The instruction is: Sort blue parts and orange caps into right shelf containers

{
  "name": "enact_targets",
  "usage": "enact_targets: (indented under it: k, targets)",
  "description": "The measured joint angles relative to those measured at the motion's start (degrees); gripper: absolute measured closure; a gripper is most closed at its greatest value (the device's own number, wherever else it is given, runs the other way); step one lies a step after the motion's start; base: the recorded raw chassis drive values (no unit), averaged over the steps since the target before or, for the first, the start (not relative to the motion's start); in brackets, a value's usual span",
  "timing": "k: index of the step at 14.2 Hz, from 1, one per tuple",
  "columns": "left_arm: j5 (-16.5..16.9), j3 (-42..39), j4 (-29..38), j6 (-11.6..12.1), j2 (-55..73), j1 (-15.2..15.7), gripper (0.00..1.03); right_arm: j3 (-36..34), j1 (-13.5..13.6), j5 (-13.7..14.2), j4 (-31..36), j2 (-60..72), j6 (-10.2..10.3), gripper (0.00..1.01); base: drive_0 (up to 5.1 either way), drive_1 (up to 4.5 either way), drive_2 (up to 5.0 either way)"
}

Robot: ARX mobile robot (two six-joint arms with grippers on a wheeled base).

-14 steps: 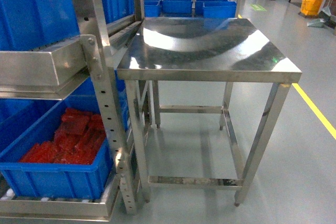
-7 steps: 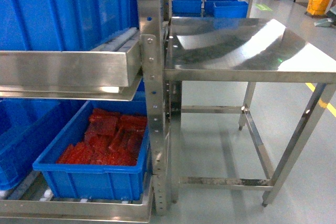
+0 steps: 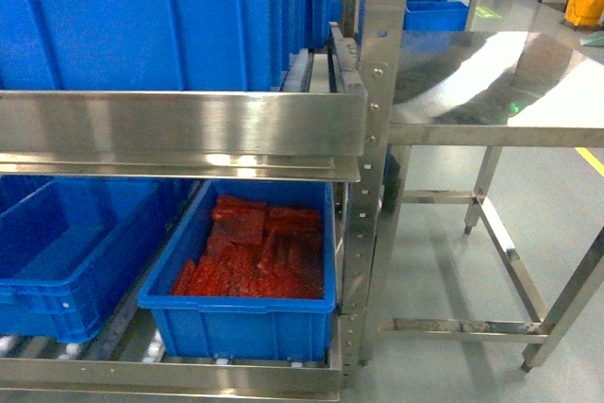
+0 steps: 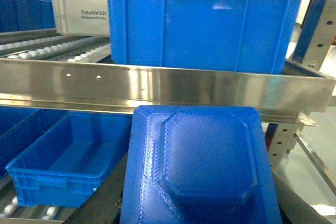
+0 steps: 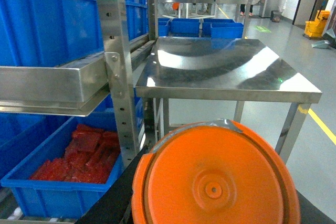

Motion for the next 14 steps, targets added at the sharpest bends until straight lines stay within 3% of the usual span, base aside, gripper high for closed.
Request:
enact_targets:
  k: [14]
  targets:
    - [0.0, 0.0, 0.0, 0.0, 0.0, 0.0, 0.61, 0.0, 0.0, 0.0, 0.0, 0.0, 0.0, 0.58, -5.0, 2.47, 2.5]
